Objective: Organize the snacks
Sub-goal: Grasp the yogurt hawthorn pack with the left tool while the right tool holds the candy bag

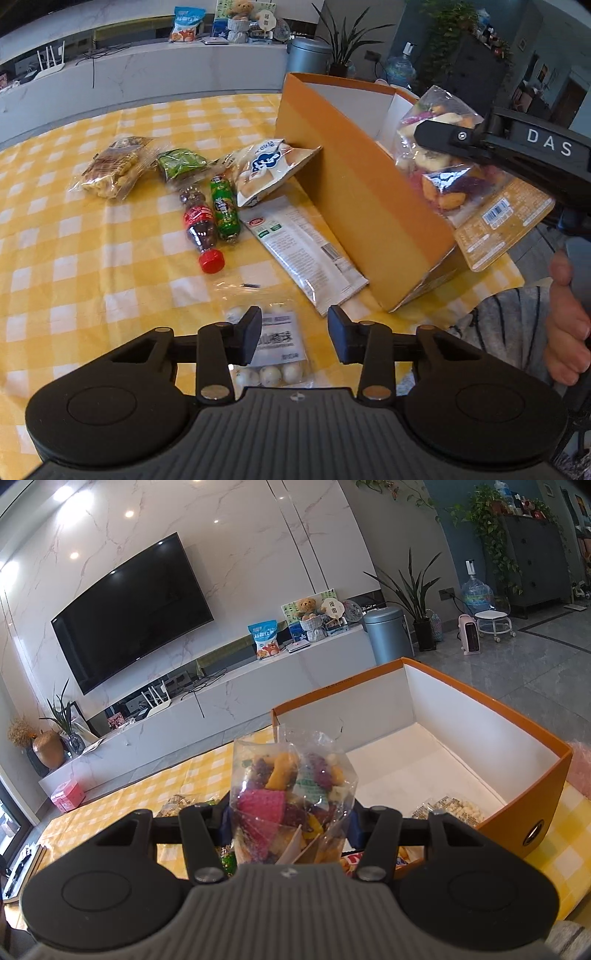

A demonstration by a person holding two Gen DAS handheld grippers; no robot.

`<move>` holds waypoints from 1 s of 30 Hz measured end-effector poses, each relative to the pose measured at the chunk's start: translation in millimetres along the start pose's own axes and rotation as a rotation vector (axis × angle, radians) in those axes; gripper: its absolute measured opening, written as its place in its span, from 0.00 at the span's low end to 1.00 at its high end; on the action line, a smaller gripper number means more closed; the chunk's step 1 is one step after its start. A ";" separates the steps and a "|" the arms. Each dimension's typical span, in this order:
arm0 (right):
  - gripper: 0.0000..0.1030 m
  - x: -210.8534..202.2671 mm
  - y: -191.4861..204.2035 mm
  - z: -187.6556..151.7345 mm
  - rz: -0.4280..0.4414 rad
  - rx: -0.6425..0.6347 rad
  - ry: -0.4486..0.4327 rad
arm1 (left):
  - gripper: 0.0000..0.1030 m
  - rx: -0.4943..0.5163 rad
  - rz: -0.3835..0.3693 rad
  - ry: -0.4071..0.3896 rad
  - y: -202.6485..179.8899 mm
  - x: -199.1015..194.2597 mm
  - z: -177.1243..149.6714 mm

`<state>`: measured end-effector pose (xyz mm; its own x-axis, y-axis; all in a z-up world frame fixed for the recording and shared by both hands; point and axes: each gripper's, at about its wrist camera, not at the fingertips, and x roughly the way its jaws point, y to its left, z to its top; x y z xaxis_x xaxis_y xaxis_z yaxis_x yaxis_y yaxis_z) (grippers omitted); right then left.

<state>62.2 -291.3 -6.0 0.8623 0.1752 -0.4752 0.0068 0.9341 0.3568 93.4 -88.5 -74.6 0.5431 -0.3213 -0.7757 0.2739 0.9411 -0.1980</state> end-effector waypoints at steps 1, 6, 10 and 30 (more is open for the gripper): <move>0.52 0.1 -0.1 0.1 0.001 0.002 0.001 | 0.44 0.000 0.011 0.004 -0.7 1.7 -0.4; 0.52 -0.2 -1.6 0.2 0.005 0.009 0.002 | 0.72 0.003 0.069 0.024 3.5 6.1 -7.2; 0.52 0.1 -1.1 0.8 0.005 0.008 0.003 | 0.87 -0.001 0.108 0.065 9.2 14.8 -12.4; 0.53 1.0 1.9 -0.1 -0.005 -0.011 0.002 | 0.64 -0.034 0.187 0.010 0.3 42.6 -25.6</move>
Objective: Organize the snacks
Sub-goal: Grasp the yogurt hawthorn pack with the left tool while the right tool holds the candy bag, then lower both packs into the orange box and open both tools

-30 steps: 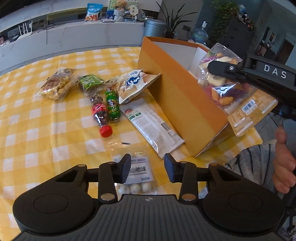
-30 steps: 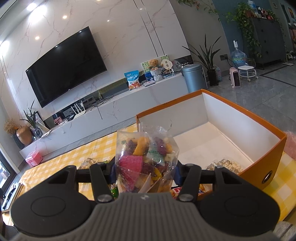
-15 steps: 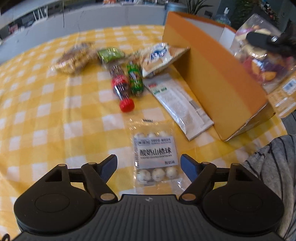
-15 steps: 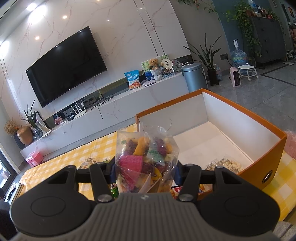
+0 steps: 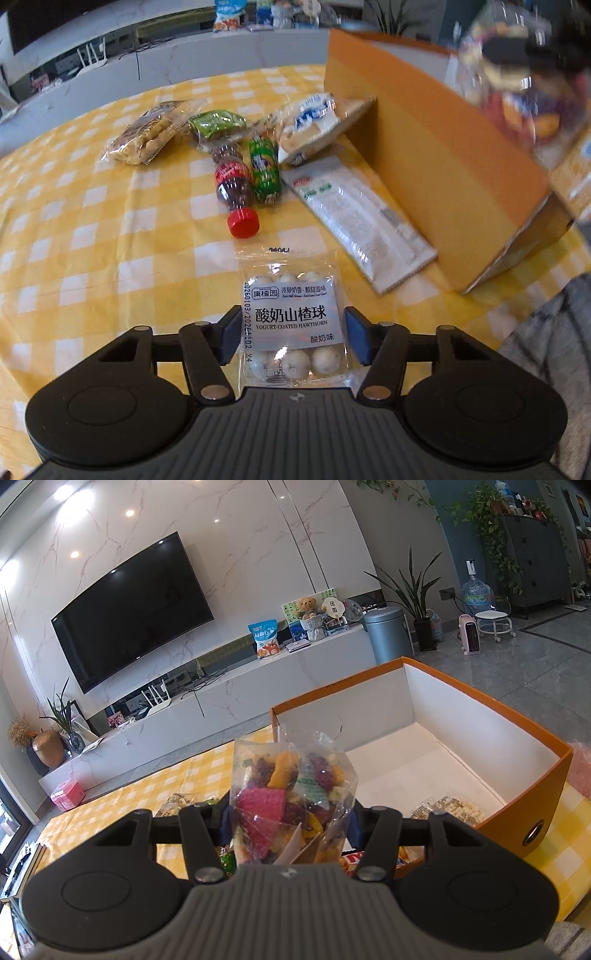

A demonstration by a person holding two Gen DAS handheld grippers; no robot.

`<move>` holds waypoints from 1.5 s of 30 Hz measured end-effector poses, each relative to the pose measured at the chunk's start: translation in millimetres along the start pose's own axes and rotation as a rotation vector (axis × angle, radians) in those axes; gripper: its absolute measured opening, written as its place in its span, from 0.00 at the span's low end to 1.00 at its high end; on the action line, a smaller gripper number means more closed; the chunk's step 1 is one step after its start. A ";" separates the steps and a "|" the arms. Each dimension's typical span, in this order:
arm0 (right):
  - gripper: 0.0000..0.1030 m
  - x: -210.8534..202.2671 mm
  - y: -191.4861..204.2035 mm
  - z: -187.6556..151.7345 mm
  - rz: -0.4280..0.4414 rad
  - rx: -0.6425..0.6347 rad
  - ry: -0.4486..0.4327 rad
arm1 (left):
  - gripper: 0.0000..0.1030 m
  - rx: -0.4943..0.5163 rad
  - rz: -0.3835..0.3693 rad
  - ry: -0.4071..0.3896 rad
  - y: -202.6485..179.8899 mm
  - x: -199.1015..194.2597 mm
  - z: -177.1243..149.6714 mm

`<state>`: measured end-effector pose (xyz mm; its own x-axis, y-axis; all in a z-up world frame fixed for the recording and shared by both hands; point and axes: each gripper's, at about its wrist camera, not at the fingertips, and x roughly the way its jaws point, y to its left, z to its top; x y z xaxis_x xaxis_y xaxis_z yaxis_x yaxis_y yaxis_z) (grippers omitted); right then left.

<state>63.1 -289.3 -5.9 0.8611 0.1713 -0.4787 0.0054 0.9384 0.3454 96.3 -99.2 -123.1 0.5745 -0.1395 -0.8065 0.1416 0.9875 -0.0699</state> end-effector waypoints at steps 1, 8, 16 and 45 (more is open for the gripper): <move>0.53 -0.1 0.5 -0.3 -0.002 -0.002 0.000 | 0.64 -0.008 -0.009 -0.012 1.7 -1.8 0.3; 0.52 0.4 -1.1 0.1 -0.001 0.019 0.001 | 0.64 -0.057 0.003 -0.125 13.2 -30.9 15.0; 0.52 -0.5 -17.1 4.2 0.000 0.127 -0.017 | 0.64 -0.099 -0.070 -0.203 17.7 -64.5 41.1; 0.53 43.0 -79.2 45.8 -0.561 0.155 -0.002 | 0.64 -0.013 -0.219 -0.273 -57.2 -62.1 100.6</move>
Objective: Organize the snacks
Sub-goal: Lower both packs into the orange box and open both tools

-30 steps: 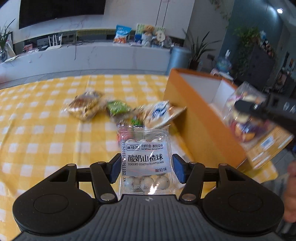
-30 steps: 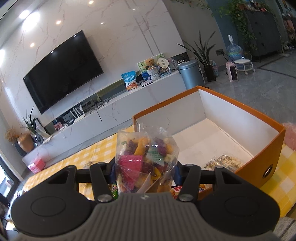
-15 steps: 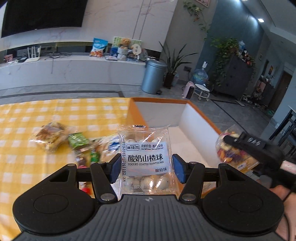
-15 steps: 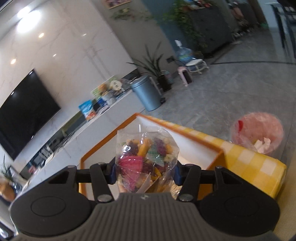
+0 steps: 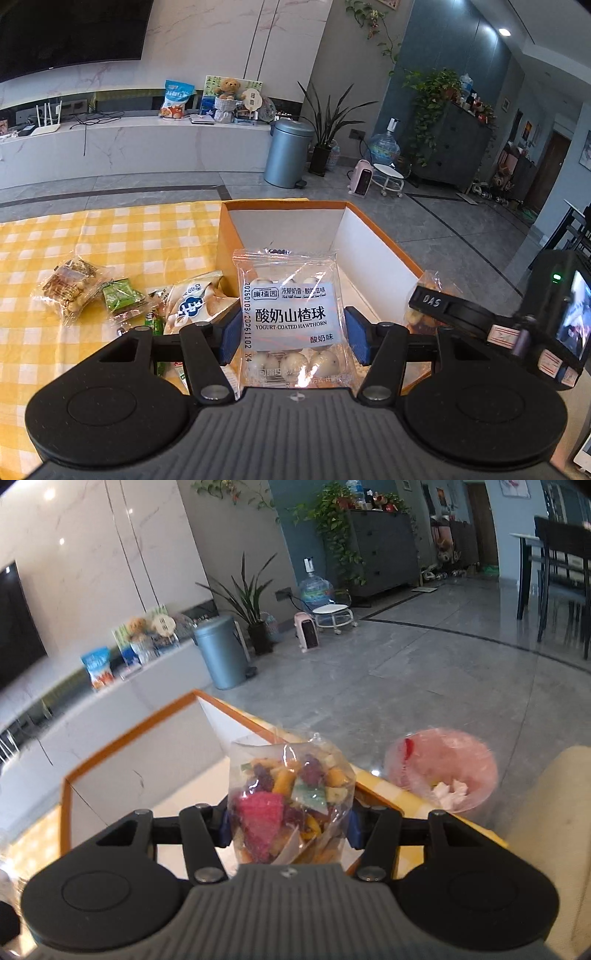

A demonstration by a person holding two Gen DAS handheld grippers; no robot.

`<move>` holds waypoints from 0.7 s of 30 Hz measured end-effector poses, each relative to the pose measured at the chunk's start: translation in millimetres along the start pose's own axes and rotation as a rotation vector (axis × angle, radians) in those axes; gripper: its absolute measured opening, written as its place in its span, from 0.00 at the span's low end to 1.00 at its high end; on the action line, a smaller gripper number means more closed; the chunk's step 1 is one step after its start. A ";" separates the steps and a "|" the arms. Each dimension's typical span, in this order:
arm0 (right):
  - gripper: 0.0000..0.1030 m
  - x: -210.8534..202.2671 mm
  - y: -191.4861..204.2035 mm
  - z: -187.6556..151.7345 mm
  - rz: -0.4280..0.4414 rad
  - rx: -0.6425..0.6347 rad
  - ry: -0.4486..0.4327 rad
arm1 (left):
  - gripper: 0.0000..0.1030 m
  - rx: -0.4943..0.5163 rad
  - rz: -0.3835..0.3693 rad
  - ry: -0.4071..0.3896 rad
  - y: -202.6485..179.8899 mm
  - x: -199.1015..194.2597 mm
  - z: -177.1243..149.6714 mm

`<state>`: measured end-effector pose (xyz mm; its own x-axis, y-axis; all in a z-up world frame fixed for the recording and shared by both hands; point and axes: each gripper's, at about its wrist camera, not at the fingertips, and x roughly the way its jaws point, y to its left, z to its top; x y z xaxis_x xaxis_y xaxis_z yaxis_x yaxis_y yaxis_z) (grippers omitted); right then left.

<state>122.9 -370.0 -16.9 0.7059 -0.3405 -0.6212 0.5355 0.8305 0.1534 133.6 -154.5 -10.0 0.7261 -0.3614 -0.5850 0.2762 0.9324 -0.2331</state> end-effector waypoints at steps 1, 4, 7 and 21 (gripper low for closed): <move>0.54 2.0 4.2 -0.2 -0.031 -0.023 0.007 | 0.64 -0.003 0.003 0.000 0.0 -0.3 0.3; 0.57 2.8 9.9 -1.3 -0.064 -0.059 0.010 | 0.64 0.000 0.006 -0.001 -1.8 -1.0 1.0; 0.63 -1.3 3.9 -2.9 -0.052 -0.049 -0.011 | 0.64 0.006 0.005 -0.003 -4.6 -1.8 2.4; 0.97 -34.5 -27.4 -6.7 0.067 0.075 -0.118 | 0.65 0.104 -0.018 0.021 -24.7 37.2 18.3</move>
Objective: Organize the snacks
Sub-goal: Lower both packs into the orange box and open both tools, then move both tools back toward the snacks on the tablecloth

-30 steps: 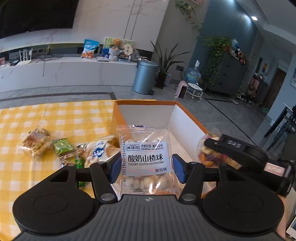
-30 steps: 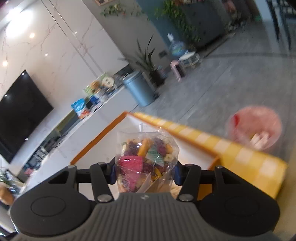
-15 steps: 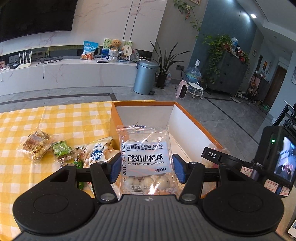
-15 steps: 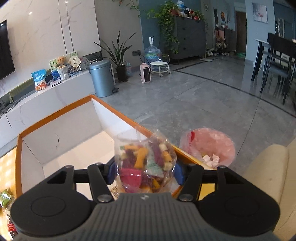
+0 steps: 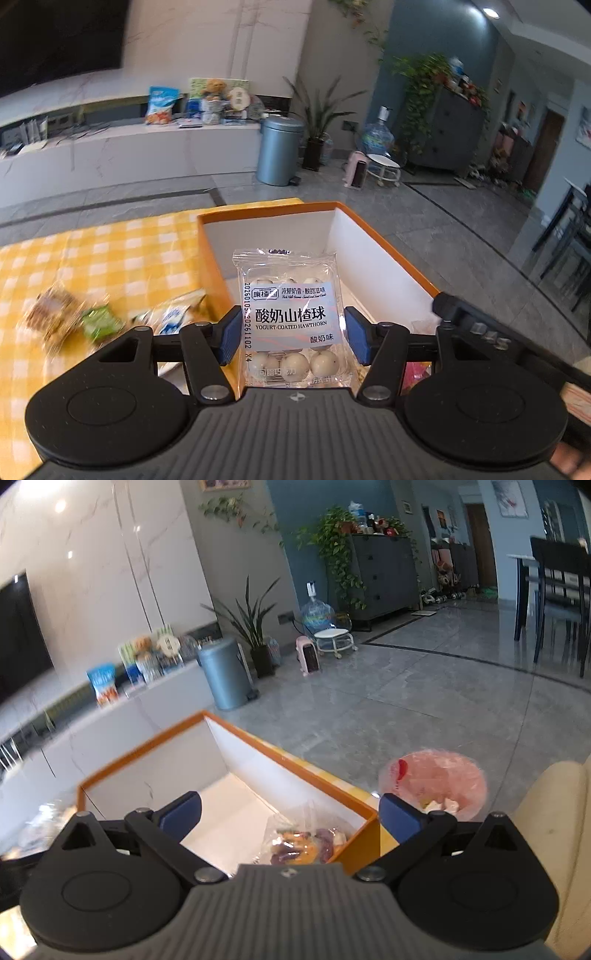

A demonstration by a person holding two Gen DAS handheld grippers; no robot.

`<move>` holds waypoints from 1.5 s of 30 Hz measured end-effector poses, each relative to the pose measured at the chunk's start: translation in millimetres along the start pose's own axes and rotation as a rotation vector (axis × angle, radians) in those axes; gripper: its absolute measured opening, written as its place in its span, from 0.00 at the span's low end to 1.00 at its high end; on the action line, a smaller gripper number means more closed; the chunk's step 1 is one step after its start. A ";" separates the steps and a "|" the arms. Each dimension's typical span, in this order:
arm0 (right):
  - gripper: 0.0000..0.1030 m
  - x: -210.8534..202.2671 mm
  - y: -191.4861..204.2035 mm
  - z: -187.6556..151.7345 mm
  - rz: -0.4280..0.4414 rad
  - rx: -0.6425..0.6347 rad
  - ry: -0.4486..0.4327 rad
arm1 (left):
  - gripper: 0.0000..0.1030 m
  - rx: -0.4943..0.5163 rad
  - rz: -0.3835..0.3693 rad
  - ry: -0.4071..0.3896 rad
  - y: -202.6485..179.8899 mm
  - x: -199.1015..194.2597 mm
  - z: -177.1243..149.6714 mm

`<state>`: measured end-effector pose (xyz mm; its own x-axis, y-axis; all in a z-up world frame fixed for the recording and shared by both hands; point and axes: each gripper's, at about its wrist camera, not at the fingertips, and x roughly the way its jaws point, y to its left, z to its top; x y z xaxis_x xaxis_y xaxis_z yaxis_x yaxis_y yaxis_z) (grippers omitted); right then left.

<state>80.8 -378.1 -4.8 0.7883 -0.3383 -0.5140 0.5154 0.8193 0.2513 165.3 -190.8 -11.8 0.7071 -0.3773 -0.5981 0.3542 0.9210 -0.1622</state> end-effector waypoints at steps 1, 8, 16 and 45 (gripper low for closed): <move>0.97 -1.5 -2.2 0.5 0.004 0.017 -0.013 | 0.65 0.021 -0.030 0.012 -0.2 6.9 2.6; 0.97 -8.9 1.4 -2.1 0.002 0.019 -0.058 | 0.65 0.085 -0.123 0.091 4.1 56.1 9.5; 0.97 -12.7 0.7 -4.8 0.030 0.005 -0.036 | 0.65 0.335 -0.167 0.162 -6.5 88.2 -4.1; 0.97 -9.6 -0.4 -5.8 0.040 0.015 -0.011 | 0.92 0.482 -0.126 0.048 -29.3 36.9 -18.2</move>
<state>71.0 -372.5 -4.7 0.8122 -0.3103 -0.4940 0.4880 0.8254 0.2838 169.8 -229.9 -43.4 0.6153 -0.4675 -0.6348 0.6859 0.7143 0.1387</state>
